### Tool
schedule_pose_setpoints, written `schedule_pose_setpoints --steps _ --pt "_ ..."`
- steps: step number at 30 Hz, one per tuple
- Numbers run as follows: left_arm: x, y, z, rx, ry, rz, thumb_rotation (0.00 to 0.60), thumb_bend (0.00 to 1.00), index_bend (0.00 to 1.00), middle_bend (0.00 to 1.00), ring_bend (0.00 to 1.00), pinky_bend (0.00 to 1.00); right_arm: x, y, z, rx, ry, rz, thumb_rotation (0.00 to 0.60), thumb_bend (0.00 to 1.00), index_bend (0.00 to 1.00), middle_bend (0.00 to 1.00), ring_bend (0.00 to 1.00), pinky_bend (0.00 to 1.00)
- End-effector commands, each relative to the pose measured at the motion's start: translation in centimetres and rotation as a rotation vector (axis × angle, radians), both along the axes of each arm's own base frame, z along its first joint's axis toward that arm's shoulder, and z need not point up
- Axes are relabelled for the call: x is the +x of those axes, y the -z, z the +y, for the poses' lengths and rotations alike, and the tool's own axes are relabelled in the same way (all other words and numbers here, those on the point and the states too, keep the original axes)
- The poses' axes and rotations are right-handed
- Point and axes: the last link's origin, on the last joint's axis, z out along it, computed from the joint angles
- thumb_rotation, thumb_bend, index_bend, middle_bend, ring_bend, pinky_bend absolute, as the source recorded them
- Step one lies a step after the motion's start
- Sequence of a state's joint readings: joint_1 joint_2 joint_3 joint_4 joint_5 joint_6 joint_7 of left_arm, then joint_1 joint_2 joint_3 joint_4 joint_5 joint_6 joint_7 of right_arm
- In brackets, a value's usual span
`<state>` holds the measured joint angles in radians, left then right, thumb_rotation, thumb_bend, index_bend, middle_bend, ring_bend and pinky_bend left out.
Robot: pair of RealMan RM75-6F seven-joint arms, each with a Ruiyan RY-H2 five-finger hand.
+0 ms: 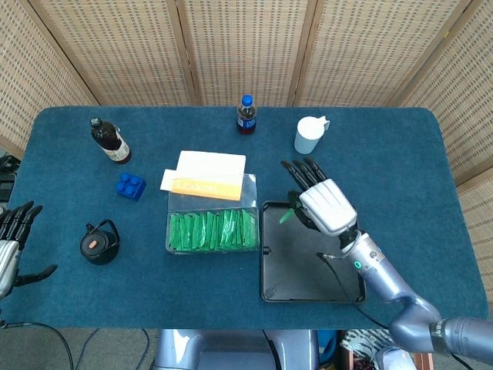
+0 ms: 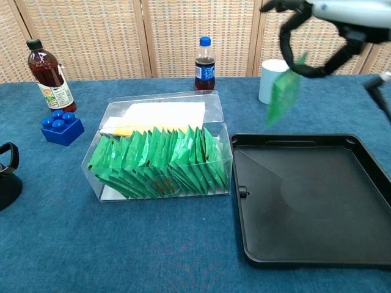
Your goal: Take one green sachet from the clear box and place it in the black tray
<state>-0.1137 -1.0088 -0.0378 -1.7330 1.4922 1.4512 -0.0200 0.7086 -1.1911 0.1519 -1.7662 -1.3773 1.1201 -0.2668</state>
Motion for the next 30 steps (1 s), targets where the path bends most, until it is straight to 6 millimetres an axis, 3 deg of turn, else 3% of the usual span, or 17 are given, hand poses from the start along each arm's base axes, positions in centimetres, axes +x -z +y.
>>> schedule_pose_setpoints --steps 1,7,12,13,16,17,19,25,30 --pt "0.0 0.0 0.0 -0.001 0.001 -0.001 0.600 0.05 0.00 0.00 0.00 0.00 -3.6 -0.3 1.3 0.018 0.048 0.033 0.600 0.59 0.67 0.10 0.00 0.07" --pt "0.1 0.0 -0.2 0.000 0.003 -0.001 0.600 0.05 0.00 0.00 0.00 0.00 -8.3 0.3 2.7 0.043 0.126 0.045 0.600 0.59 0.67 0.10 0.00 0.07" --pt "0.2 0.1 -0.3 -0.004 0.006 0.002 0.600 0.05 0.00 0.00 0.00 0.00 -10.1 0.3 3.3 0.047 0.154 0.029 0.600 0.57 0.66 0.10 0.00 0.07" --pt "0.2 0.1 -0.3 -0.005 0.006 0.003 0.600 0.05 0.00 0.00 0.00 0.00 -10.3 0.2 3.4 0.047 0.157 0.027 0.600 0.50 0.60 0.09 0.00 0.07" --pt "0.2 0.2 -0.3 -0.005 0.006 0.005 0.600 0.05 0.00 0.00 0.00 0.00 -11.0 0.0 3.7 0.062 0.159 0.042 0.600 0.11 0.20 0.02 0.00 0.06" --pt "0.2 0.2 -0.3 -0.004 0.005 0.005 0.600 0.05 0.00 0.00 0.00 0.00 -11.1 -0.1 3.8 0.070 0.163 0.044 0.600 0.03 0.08 0.00 0.00 0.06" --pt "0.2 0.1 -0.3 -0.001 0.002 0.003 0.600 0.05 0.00 0.00 0.00 0.00 -10.2 -1.1 4.0 0.052 0.146 0.002 0.600 0.00 0.01 0.00 0.00 0.05" --pt "0.1 0.1 -0.2 -0.001 0.004 0.003 0.600 0.05 0.00 0.00 0.00 0.00 -8.8 -3.7 5.6 -0.026 0.084 -0.060 0.600 0.00 0.00 0.00 0.00 0.05" --pt "0.1 0.1 -0.3 -0.002 0.006 0.006 0.600 0.05 0.00 0.00 0.00 0.00 -9.6 -4.6 8.0 -0.061 0.087 -0.082 0.600 0.00 0.00 0.00 0.00 0.03"
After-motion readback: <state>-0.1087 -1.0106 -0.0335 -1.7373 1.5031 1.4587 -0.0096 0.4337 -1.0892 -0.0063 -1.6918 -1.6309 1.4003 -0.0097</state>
